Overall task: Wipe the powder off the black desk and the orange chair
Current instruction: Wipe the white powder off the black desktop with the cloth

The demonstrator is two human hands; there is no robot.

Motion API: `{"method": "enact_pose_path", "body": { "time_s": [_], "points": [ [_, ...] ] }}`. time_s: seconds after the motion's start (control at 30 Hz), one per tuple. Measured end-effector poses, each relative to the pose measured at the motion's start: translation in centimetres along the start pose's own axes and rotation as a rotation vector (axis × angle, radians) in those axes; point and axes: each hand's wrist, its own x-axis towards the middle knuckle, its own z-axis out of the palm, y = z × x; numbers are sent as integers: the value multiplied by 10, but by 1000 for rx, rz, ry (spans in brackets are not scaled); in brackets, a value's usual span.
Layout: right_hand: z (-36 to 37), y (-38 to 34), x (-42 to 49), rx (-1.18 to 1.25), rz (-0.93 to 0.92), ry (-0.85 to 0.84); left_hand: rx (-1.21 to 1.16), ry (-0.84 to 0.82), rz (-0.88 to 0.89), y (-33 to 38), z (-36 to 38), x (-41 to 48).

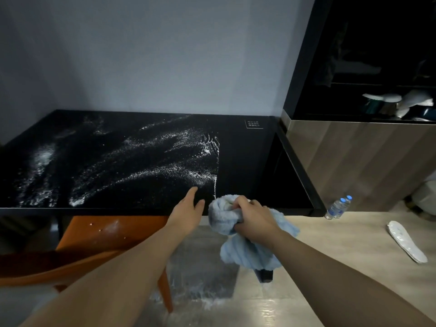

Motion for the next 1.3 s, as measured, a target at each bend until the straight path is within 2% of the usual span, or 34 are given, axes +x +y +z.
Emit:
{"method": "enact_pose_path", "body": {
  "time_s": [0.07, 0.13, 0.17, 0.33, 0.43, 0.5, 0.53, 0.63, 0.8, 1.03, 1.13, 1.2, 1.23, 1.3],
  "points": [
    [-1, -17, 17, -12, -45, 27, -282, -38, -148, 7, -11, 10],
    [0, -34, 35, -13, -59, 53, -556, -145, -260, 10, -28, 19],
    [1, -42, 43, -8, -54, 64, -612, -184, -273, 9, -37, 23],
    [-2, -72, 73, -63, 37, 76, -387, -255, -156, -15, -74, 63],
    [-9, -69, 82, -227, 234, 130, -360, -262, -159, -20, -96, 86],
    [-15, -65, 85, -266, 370, 251, -317, -262, -129, -21, -107, 99],
    [-18, -64, 85, -244, 403, 290, -309, -257, -114, -22, -111, 106],
    [-17, -63, 87, -95, 378, 156, -239, -267, -65, -24, -112, 118],
    [-3, -69, 87, 137, 338, 75, -105, -284, 16, -24, -102, 126],
    [18, -69, 59, 485, 552, 323, -173, -283, -15, -25, -65, 104],
    [24, -67, 48, 649, 578, 394, -223, -334, 174, -9, -32, 78],
    [34, -53, 33, 654, 653, 289, -123, -497, 321, -2, -9, 55],
    [38, -42, 22, 599, 730, 206, -57, -596, 336, -2, 2, 46],
    [41, -18, -6, 519, 907, 119, 46, -645, 353, -3, 18, 34]
  ]
}}
